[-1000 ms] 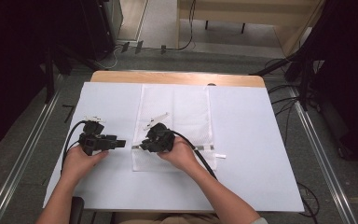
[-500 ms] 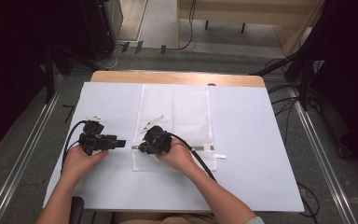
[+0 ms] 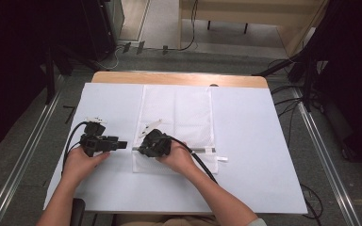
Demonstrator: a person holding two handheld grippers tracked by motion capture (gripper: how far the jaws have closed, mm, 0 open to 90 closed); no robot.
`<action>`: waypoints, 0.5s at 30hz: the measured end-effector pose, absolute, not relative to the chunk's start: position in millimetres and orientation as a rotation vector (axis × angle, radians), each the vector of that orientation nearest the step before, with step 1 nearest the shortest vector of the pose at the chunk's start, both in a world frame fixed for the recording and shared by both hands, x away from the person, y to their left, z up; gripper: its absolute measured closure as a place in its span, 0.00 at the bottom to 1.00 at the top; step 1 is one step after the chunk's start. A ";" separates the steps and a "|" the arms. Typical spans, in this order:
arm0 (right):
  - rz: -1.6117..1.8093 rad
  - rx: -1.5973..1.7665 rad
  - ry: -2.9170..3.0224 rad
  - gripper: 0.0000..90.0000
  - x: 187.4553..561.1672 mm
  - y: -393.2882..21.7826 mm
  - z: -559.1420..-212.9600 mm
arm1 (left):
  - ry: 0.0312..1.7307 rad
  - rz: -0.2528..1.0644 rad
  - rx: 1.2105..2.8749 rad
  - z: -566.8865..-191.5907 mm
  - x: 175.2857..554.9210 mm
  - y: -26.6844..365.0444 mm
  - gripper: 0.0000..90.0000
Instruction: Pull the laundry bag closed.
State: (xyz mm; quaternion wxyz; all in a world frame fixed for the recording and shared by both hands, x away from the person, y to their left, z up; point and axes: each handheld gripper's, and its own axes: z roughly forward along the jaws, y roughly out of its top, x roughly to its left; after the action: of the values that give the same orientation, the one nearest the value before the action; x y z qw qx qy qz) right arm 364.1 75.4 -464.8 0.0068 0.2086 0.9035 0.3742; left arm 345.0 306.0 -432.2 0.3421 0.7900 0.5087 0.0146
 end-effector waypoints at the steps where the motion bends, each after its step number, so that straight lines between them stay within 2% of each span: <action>1: 1.182 0.674 2.834 0.91 365.0 75.2 -465.2 | 1.325 0.038 2.054 -432.2 344.9 306.0 0.47; 7: 1.183 0.654 2.834 0.97 365.3 75.0 -463.0 | 1.319 0.034 2.052 -432.0 344.6 305.8 0.48; 15: 1.271 0.708 2.811 0.97 372.8 63.5 -447.8 | 1.273 0.010 2.053 -430.1 342.6 302.7 0.48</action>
State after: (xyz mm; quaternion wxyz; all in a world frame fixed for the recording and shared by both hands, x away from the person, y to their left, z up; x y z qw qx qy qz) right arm 372.8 63.5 -447.8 -0.0115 0.2237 0.8880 0.4015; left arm 342.6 302.7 -430.1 0.3551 0.7944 0.4928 0.0039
